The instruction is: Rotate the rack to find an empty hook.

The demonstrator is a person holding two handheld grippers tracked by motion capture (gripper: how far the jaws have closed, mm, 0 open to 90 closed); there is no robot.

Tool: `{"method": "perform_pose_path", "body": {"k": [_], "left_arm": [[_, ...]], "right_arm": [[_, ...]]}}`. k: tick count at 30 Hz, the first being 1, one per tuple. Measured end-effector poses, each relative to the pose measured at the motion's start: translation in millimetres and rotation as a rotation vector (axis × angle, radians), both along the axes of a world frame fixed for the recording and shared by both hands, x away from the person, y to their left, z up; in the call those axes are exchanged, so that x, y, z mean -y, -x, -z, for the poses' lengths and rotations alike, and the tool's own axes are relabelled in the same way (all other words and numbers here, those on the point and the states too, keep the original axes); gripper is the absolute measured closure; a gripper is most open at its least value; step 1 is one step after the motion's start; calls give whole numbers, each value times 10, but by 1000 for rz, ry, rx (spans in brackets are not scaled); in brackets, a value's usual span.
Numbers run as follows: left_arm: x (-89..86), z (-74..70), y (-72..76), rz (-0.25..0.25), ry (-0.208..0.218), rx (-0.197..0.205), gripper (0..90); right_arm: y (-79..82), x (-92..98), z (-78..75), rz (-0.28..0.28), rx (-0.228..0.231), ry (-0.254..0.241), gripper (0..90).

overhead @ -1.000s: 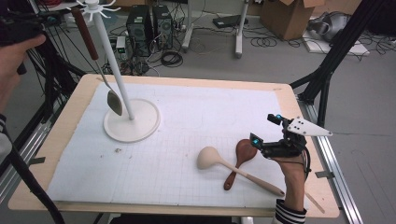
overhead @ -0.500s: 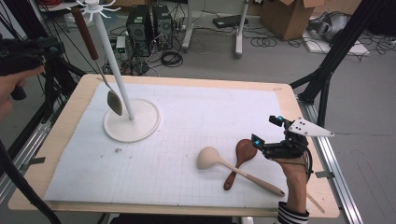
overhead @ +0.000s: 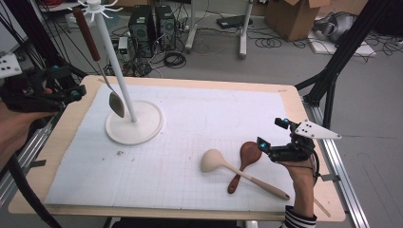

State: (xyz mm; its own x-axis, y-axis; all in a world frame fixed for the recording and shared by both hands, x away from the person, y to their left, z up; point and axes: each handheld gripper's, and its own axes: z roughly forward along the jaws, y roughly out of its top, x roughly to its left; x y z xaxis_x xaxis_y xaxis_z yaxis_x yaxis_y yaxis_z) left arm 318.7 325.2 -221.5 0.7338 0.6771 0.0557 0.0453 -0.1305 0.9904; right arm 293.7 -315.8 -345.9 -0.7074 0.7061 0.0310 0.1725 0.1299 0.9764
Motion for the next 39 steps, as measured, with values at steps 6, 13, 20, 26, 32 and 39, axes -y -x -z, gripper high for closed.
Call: {"method": "perform_pose_path", "body": {"k": [6,13,20,26,32,39], "left_arm": [[75,230,26,20,16,5,63],[165,423,117,7,23,14,17],[297,560,217,30,-6,14,17],[349,710,295,53,0,6,17],[292,894,362,40,11,13,17],[275,1070,385,40,8,-5,17]], "right_arm": [[19,20,-8,-4,3,3,2],[36,39,-26,-12,3,6,2],[40,29,-31,-17,0,8,2],[47,28,-23,-22,-3,12,2],[67,18,-8,-25,-5,20,2],[80,16,-1,-24,-12,25,2]]}}
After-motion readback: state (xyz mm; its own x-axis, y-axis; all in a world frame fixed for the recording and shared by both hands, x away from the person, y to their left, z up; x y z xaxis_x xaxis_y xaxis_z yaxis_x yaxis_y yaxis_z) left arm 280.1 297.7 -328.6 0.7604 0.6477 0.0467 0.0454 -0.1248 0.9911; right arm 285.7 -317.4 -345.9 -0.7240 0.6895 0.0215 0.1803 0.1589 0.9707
